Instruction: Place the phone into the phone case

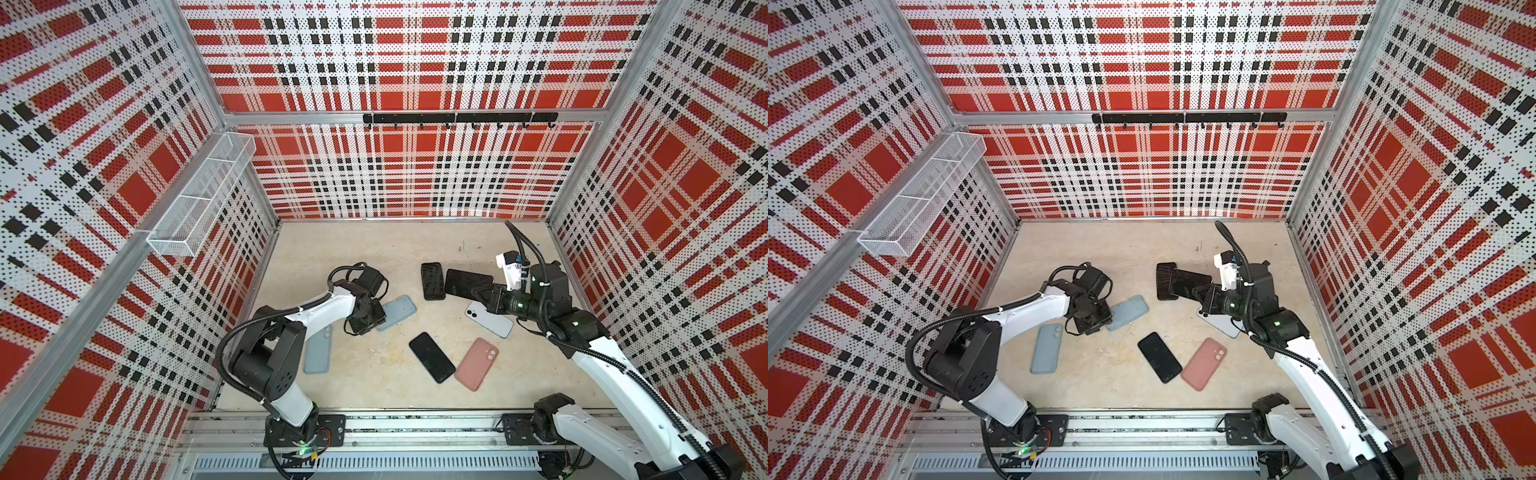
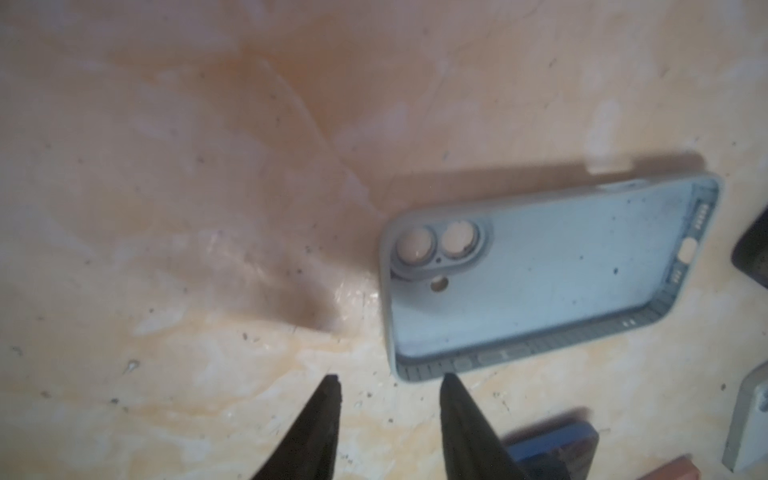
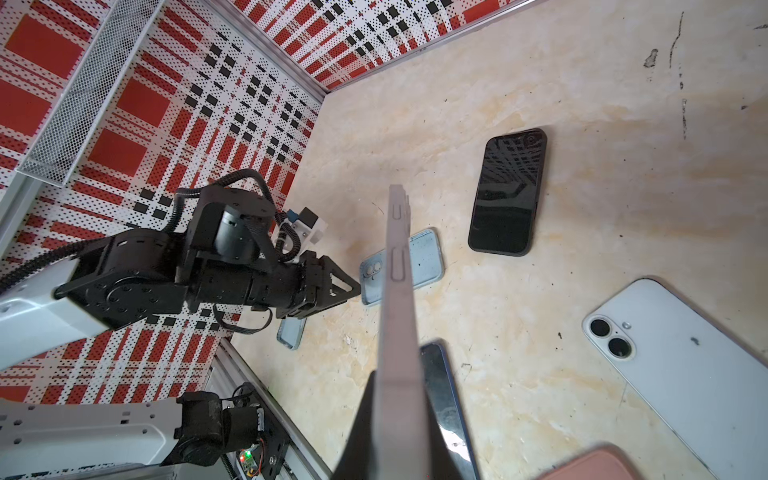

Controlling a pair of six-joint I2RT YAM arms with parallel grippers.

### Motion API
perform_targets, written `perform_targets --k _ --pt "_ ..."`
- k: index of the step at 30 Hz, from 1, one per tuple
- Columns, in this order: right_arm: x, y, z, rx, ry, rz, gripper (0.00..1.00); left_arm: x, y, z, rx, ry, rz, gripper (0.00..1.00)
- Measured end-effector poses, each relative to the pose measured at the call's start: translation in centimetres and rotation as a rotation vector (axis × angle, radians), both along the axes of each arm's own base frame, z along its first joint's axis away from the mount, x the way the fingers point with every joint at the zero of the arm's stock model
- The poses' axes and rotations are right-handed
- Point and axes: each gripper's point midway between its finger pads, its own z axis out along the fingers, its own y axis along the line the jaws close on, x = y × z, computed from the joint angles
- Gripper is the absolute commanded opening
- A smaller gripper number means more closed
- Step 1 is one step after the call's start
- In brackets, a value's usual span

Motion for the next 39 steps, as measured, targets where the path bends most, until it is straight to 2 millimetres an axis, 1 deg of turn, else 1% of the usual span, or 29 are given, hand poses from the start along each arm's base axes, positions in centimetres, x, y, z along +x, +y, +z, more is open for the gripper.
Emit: perform_targets --k 3,5,11,13,16,20,25,28,32,33,36,39 --pt "0.0 -0.1 0.3 0.003 -0.009 -0.004 0.0 0.7 -0.3 -0.7 0.025 0.007 0.001 0.27" --pt "-0.1 -0.2 0.6 0.004 -0.02 -0.007 0.0 0.8 -0.5 -1.0 0.044 0.013 -0.005 0.23" --pt "-0.3 -0.5 1.1 0.003 -0.044 -0.024 0.0 0.2 -0.2 -1.3 0.106 0.027 -0.038 0.02" --pt "-0.3 -0.6 0.9 0.003 -0.038 -0.028 0.0 0.2 0.0 -1.1 0.138 0.027 -0.072 0.0" --pt "-0.1 -0.4 0.4 0.006 -0.017 -0.025 0.0 1.0 0.1 -0.3 0.192 0.017 -0.138 0.0" --pt "0.5 0.7 -0.8 0.032 0.044 0.01 0.0 2.8 0.2 0.8 0.266 -0.011 -0.243 0.0" --pt "1.1 2.1 -2.5 0.078 0.131 0.053 0.0 4.3 0.2 1.7 0.331 -0.031 -0.361 0.0" --pt "1.3 2.8 -3.4 0.106 0.165 0.067 0.0 4.8 0.2 1.6 0.351 -0.032 -0.405 0.0" --pt "1.2 3.5 -4.6 0.129 0.209 0.08 0.0 4.9 0.6 1.0 0.366 -0.009 -0.446 0.0" --pt "1.2 3.8 -4.9 0.132 0.222 0.086 0.0 4.9 0.7 0.8 0.368 -0.001 -0.458 0.01" --pt "1.3 4.5 -5.7 0.136 0.249 0.104 0.0 4.9 1.0 0.5 0.368 0.013 -0.476 0.09" --pt "1.4 5.2 -6.8 0.13 0.282 0.113 0.0 5.2 1.2 0.5 0.352 0.015 -0.476 0.23"
